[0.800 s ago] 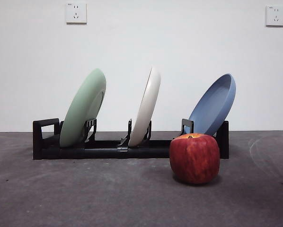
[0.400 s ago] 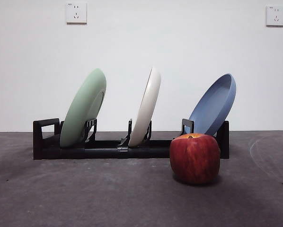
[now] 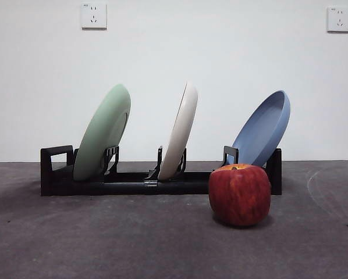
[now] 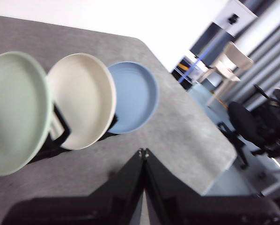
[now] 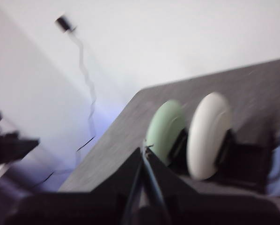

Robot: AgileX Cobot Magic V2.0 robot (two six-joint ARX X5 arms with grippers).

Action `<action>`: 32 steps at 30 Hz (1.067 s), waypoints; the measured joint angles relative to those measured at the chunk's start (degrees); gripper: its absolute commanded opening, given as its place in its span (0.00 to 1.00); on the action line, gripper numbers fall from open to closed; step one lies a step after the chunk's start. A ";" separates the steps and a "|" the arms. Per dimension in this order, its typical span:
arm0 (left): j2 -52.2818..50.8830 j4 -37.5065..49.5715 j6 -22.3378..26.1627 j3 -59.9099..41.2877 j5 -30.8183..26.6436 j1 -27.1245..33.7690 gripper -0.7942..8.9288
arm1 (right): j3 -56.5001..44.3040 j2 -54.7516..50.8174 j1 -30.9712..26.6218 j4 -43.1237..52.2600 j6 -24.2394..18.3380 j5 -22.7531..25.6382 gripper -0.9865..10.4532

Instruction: Take the green plate from the plate rack,put the plate on the table,take the apple from the table,put the apple in the plate

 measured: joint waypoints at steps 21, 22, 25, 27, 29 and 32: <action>23.85 -2.25 6.62 17.33 -15.89 -10.58 0.66 | 16.96 21.09 16.68 -15.45 -9.60 13.64 0.53; 24.83 -1.31 6.62 17.33 -15.91 -10.58 0.66 | 17.55 21.42 16.92 -15.43 -9.68 13.75 0.53; 28.15 2.08 6.60 17.33 -16.33 -10.71 0.66 | 19.37 22.32 17.40 -15.43 -9.70 14.10 0.53; 30.23 4.04 6.43 17.33 -17.31 -11.06 0.66 | 20.17 22.64 17.64 -15.39 -9.70 14.34 0.53; 32.33 5.95 6.36 17.33 -18.69 -11.56 0.66 | 20.48 22.73 17.68 -15.32 -9.70 14.88 0.53; 35.21 8.81 6.12 17.33 -20.35 -11.78 0.66 | 20.48 22.75 17.68 -15.37 -9.73 15.50 0.53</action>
